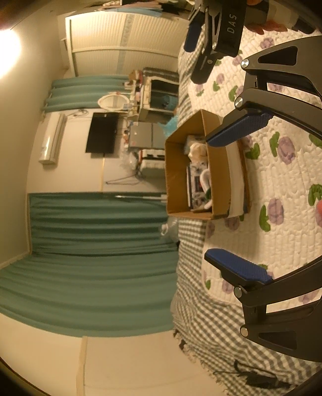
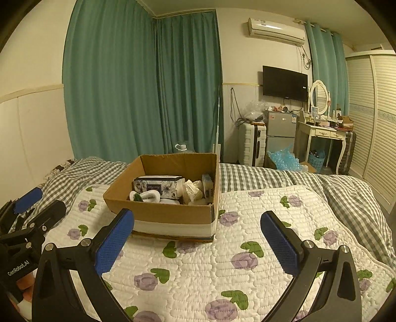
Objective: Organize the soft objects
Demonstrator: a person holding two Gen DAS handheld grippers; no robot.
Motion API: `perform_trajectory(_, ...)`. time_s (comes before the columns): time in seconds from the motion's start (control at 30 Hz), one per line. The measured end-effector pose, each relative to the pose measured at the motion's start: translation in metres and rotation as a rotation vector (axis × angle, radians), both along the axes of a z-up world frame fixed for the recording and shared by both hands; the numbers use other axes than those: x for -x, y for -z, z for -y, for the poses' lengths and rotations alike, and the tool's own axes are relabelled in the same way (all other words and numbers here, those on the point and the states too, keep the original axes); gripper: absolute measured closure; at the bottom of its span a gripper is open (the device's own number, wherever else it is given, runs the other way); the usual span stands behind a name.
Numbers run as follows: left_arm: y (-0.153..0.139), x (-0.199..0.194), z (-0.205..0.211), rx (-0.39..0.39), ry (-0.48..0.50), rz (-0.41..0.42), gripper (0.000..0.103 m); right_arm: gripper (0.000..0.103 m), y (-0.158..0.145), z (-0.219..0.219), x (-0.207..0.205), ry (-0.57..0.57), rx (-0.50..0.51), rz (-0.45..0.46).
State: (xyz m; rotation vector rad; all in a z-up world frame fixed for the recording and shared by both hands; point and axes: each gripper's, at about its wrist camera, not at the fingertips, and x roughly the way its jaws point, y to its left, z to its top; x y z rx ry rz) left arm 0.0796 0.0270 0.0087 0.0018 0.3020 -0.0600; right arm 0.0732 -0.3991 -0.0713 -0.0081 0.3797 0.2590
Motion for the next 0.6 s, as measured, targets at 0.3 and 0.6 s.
perform_trajectory(0.3,-0.0007,0.0014,-0.0013,0.005,0.004,0.006,0.018,0.000,0.0003,-0.0037,0.0007,-0.002,0.011,0.004)
perform_trajectory(0.6,-0.0029,0.0026,-0.0026,0.007,0.001,0.008,0.018,0.000,0.0009,-0.0052,0.0002,-0.004,0.014,0.004)
